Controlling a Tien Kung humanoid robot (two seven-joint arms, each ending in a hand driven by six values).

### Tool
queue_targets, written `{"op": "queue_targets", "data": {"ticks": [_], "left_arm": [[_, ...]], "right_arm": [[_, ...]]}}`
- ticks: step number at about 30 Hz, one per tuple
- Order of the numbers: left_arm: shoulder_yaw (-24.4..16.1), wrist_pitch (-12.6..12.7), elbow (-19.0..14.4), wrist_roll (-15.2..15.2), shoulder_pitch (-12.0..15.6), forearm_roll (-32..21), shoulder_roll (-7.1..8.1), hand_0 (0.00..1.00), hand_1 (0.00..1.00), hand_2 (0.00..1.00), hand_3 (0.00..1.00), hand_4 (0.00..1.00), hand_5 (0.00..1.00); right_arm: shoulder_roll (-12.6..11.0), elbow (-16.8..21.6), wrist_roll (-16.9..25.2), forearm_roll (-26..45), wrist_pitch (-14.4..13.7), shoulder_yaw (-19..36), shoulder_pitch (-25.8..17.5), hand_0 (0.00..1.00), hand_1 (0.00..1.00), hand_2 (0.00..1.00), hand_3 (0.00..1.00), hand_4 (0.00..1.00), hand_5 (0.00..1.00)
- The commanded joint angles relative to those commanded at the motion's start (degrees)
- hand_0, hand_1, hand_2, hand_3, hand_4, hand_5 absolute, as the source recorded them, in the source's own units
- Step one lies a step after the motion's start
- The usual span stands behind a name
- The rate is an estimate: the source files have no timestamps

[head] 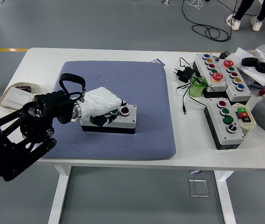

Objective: Pick up the button,place it on the desk,press the button,press the button

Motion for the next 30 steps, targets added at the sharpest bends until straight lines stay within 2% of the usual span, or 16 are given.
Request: {"op": "queue_targets", "data": {"ticks": [11,16,21,30], "left_arm": [[0.6,-2.0,2.8,-0.2,-0.6,0.0,-0.54,0.059,0.002,0.002,0.733,0.444,0.002],[0.2,-2.0,3.3,-0.1,-0.4,0.0,-0.37,0.059,0.002,0.002,0.731,0.443,0.002],[-1.5,-1.3,2.0,0.3,0.1,0.0,0.13,0.059,0.002,0.002,0.729,0.443,0.002],[-9.1,-1.8,-3.2,0.8,1.4,0.0,1.00,0.058,0.002,0.002,0.730,0.439,0.002]], "right_arm": [[0.0,0.0,0.0,0.2,0.0,-0.2,0.0,0.665,0.645,0.739,0.594,0.384,0.210],[0.0,0.0,0.1,0.2,0.0,-0.2,0.1,0.665,0.644,0.739,0.593,0.384,0.211],[0.0,0.0,0.1,0.2,0.0,-0.1,0.1,0.665,0.643,0.737,0.594,0.384,0.209],[0.0,0.0,0.1,0.1,0.0,0.0,0.0,0.664,0.643,0.738,0.594,0.384,0.210]]}}
